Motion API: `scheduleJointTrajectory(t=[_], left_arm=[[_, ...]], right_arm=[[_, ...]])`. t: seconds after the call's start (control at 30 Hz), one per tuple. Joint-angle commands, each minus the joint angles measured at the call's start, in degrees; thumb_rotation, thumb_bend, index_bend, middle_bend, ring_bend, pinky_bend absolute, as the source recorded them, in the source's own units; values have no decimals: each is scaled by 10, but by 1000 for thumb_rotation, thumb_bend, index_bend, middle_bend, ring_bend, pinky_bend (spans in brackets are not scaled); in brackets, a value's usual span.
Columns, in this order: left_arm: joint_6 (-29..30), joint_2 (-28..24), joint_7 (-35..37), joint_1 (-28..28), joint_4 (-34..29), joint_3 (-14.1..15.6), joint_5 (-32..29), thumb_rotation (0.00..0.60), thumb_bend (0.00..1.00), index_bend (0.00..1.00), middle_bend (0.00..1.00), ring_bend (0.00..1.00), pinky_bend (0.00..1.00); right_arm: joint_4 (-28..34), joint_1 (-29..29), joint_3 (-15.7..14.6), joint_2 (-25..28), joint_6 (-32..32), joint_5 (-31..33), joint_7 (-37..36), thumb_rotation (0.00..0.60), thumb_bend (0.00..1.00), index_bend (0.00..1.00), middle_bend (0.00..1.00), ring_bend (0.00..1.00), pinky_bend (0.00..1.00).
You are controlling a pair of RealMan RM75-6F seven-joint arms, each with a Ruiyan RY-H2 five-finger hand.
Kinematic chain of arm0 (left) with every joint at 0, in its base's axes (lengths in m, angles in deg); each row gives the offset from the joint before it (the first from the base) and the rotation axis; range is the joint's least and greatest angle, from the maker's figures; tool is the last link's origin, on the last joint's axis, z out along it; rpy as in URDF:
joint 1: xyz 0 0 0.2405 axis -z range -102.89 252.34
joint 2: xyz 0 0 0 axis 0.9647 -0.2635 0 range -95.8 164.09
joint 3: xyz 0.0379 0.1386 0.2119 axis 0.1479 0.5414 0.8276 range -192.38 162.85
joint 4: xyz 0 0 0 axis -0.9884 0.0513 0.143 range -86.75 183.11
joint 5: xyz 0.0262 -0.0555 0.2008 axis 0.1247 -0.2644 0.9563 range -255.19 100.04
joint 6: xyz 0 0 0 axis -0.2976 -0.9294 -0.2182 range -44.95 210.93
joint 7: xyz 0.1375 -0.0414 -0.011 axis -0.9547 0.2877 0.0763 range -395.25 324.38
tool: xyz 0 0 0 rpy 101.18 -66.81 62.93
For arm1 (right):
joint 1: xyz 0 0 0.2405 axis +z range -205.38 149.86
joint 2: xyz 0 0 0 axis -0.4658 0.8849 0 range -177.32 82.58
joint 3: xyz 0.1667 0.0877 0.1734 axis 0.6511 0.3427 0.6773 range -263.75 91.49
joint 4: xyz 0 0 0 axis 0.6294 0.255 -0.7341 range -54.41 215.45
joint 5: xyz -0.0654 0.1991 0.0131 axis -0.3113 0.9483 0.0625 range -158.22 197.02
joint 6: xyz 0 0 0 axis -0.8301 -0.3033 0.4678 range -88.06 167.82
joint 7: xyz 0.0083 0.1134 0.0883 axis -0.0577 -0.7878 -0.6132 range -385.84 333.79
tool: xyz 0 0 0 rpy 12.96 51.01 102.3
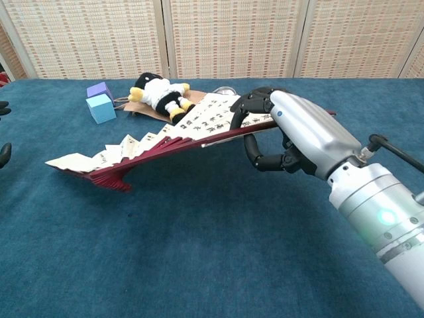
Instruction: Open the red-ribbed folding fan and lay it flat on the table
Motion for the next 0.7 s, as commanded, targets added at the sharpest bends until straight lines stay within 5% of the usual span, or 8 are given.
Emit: scheduleJointTrajectory(t=[0.03, 0.17, 0.37, 0.7], left_arm=[[-25, -28, 13, -4, -42, 17, 10, 600, 449, 0, 0, 0, 68], [-50, -71, 15, -7, -91, 43, 28, 600, 446, 0, 0, 0, 67], [-69, -131, -24, -11, -149, 85, 59, 600, 448, 0, 0, 0, 66], [-22, -197, -22, -35, -239, 75, 55, 600, 426, 0, 0, 0, 65]], right_arm=[[28, -3, 5, 22, -8, -7, 47, 600, 388, 0, 135, 7, 9], [73, -8, 2, 60, -29, 3, 102, 600, 222, 0, 34, 0, 0], [169, -16, -22, 150, -91, 60, 206, 600, 117, 0, 0, 0, 0], [273, -42, -36, 292, -88, 116, 298, 600, 63, 0, 0, 0, 0]])
